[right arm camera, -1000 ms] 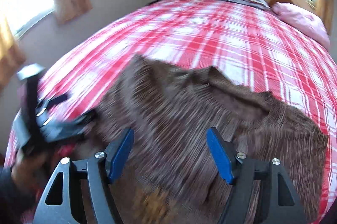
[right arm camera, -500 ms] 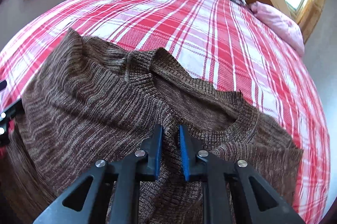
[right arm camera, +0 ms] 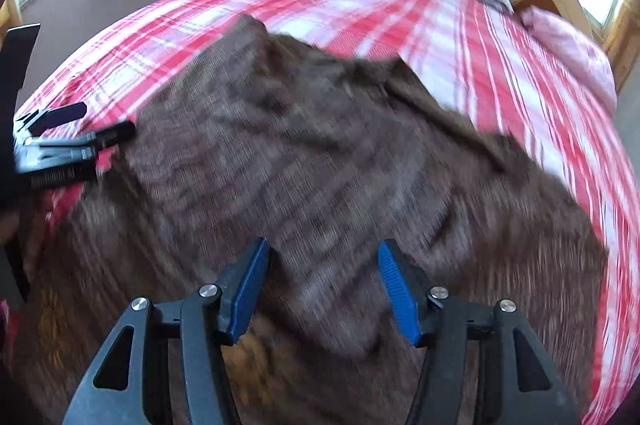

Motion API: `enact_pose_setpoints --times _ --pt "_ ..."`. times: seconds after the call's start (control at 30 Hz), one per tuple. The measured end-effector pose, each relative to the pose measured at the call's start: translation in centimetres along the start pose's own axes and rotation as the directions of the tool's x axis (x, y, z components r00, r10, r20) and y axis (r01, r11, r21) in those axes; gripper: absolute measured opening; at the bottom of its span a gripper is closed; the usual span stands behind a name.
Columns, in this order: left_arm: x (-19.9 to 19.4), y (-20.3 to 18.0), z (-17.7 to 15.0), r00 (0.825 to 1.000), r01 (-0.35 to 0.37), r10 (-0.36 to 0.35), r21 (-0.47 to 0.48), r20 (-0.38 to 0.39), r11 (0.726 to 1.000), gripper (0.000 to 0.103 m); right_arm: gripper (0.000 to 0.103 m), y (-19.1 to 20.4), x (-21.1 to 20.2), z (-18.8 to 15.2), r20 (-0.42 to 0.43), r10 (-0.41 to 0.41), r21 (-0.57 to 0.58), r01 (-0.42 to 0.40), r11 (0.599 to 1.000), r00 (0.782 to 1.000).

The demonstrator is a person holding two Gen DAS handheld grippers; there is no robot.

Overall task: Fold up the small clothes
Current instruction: 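Release the sleeve with the right tool and smooth the folded layer flat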

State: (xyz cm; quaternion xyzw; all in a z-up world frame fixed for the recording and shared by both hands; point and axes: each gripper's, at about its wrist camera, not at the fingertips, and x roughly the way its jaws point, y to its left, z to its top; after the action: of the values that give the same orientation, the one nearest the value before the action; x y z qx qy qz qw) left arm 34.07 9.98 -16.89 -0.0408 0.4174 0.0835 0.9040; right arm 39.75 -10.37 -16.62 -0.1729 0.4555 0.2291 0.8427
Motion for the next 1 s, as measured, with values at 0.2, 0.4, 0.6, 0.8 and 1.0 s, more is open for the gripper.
enact_pose_setpoints --times 0.2,0.4,0.6,0.8,1.0 --pt "0.0 0.2 -0.1 1.0 0.028 -0.028 -0.02 0.002 0.999 0.103 0.059 0.2 -2.7 -1.3 0.073 -0.035 -0.041 0.038 0.998 0.997" --pt "-1.1 0.1 -0.4 0.999 0.023 -0.023 -0.01 0.026 1.0 0.103 0.059 -0.4 -2.7 -3.3 0.018 0.003 0.032 -0.004 0.999 1.0" --pt "-3.6 -0.5 -0.7 0.997 0.009 -0.01 0.021 0.076 1.0 0.103 0.059 -0.1 -5.3 -6.7 0.047 -0.015 0.013 0.015 1.0 0.999" --pt "-8.0 -1.5 -2.1 0.989 0.037 -0.045 0.065 0.139 0.997 0.103 0.06 0.0 -9.3 -9.2 0.128 -0.002 0.054 -0.005 0.999 0.992" --pt "-11.5 -2.3 -4.1 0.985 0.037 -0.055 0.112 0.165 0.993 0.103 0.06 -0.1 -12.0 -13.0 0.16 -0.003 0.092 -0.011 0.996 0.987"
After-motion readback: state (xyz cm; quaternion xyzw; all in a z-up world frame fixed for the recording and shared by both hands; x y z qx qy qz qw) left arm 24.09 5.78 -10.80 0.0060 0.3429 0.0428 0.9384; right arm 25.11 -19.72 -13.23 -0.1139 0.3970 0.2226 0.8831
